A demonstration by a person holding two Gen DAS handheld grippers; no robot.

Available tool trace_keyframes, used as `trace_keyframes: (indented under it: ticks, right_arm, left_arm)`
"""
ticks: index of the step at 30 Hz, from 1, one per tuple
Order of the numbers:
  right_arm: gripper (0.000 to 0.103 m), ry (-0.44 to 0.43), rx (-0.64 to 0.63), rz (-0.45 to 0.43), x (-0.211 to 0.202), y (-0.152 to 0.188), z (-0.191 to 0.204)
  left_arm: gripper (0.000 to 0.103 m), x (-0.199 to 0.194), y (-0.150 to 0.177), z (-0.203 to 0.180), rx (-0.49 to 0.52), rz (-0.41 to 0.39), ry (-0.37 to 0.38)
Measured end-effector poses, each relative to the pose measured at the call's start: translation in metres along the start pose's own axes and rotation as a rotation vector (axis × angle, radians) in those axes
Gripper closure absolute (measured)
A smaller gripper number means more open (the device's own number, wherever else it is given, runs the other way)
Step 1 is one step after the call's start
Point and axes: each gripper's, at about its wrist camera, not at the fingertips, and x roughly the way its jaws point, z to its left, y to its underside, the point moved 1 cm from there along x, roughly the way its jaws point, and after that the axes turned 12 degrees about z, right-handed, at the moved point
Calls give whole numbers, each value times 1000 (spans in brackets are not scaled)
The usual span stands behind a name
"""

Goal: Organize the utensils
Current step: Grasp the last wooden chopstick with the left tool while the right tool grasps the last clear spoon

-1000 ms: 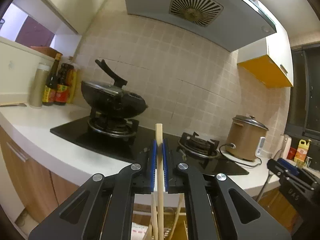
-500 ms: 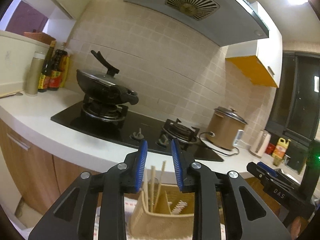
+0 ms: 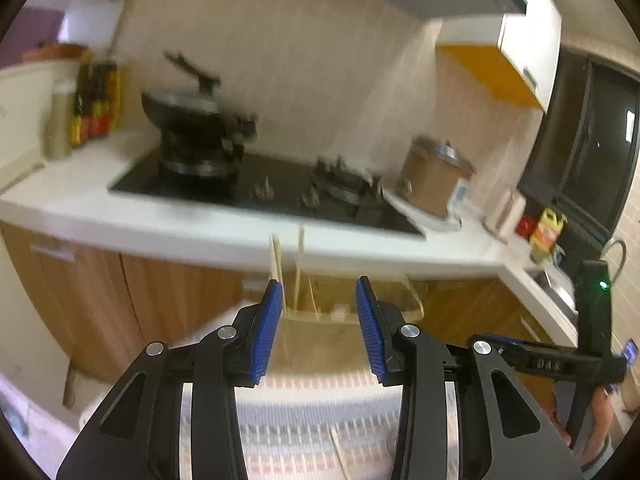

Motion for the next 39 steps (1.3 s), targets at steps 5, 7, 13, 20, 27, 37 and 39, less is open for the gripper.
trace_keyframes:
  ticks: [5,7,13,20,27,37,39]
  right_arm:
    - [54,-81,129,232,51,18,-30]
    - [54,-139,189,327,74,27,-39]
    - [54,-15,186,378,111,43,-36]
    - [54,56,163,384,135,50,-25]
    - [62,229,42,367,159,51,15]
    - [74,271,-185,405,156,64,23]
    - [74,308,-261,412,157,65,26]
  left_arm:
    - [66,74,38,10,-43,414,133]
    - [66,103,58,12,-52,529,147]
    - [68,171,103,9,-18,687,48]
    - [77,183,120,-1,26,649,-24]
    - [78,183,131,-44,150,581,-158]
    - [99,180,133,-37,155,579,-64]
    - [100,179,132,-31,158,600,-33]
